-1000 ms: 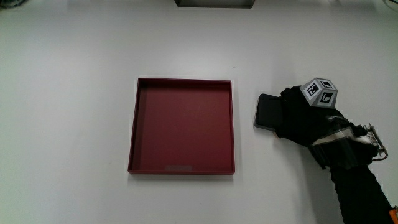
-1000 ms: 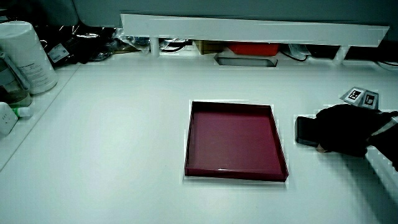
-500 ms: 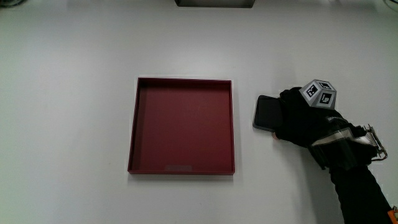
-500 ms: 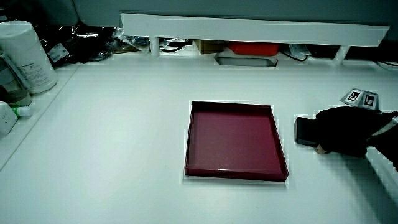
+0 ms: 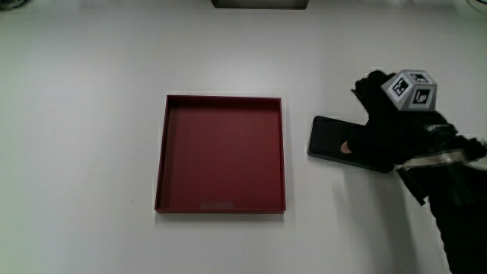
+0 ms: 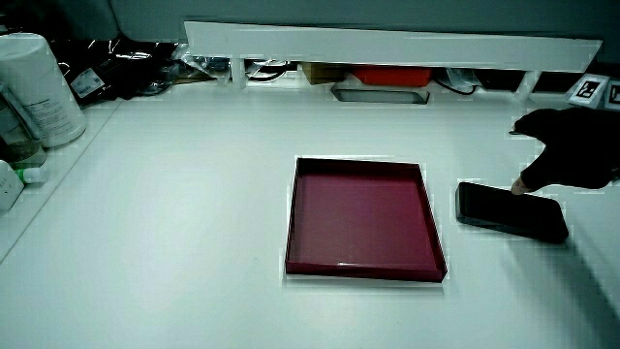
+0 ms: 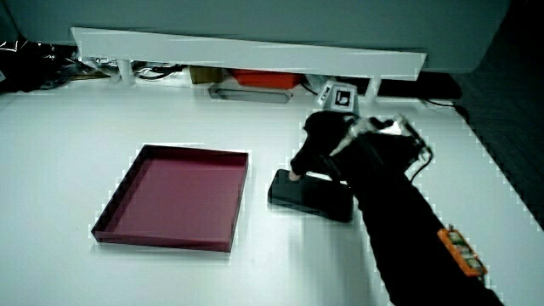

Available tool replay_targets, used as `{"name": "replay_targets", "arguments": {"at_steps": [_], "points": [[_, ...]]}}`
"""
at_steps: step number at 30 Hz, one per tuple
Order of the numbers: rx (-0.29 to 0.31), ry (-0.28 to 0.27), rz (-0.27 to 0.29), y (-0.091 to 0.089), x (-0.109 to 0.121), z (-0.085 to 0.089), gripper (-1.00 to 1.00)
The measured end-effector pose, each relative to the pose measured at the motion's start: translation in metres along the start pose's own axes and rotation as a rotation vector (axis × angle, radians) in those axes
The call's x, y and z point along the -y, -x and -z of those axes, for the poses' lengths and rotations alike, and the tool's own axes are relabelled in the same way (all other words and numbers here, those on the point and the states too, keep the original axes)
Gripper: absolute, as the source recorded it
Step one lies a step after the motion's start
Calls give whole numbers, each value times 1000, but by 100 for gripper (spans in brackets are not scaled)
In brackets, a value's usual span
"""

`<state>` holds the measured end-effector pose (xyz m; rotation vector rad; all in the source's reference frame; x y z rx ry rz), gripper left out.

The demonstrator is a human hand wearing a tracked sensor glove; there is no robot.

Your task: Place battery on desk

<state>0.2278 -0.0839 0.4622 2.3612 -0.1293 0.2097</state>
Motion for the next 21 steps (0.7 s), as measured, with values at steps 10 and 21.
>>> {"name": "replay_targets", "arguments": {"at_steps": [10, 21], "points": [[26, -23, 20, 6, 21, -41, -100], [25, -53, -22, 16, 31, -49, -100]]}}
